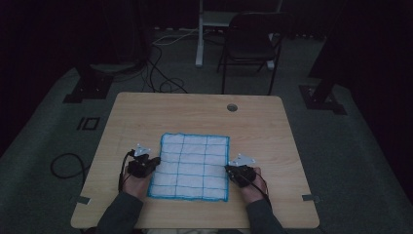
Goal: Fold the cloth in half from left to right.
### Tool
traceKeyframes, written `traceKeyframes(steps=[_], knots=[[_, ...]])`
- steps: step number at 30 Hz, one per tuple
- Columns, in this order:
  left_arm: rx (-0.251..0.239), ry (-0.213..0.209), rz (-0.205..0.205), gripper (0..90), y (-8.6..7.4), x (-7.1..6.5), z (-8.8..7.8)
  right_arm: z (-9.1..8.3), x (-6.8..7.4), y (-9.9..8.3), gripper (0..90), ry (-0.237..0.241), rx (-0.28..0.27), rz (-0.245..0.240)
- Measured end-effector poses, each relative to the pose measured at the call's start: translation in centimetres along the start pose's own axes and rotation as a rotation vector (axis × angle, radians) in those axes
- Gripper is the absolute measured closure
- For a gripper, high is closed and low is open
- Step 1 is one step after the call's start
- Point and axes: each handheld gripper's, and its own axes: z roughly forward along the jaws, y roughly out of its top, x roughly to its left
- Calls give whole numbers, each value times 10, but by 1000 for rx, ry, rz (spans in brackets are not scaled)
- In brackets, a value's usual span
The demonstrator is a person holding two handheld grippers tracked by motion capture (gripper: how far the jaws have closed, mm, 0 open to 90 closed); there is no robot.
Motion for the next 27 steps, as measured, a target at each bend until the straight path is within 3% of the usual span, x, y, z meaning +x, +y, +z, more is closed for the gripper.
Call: traceKeyframes(steps=[27], knots=[[-86, -84, 66, 890, 35, -31, -7, 3, -5, -4, 861, 37, -4, 32]])
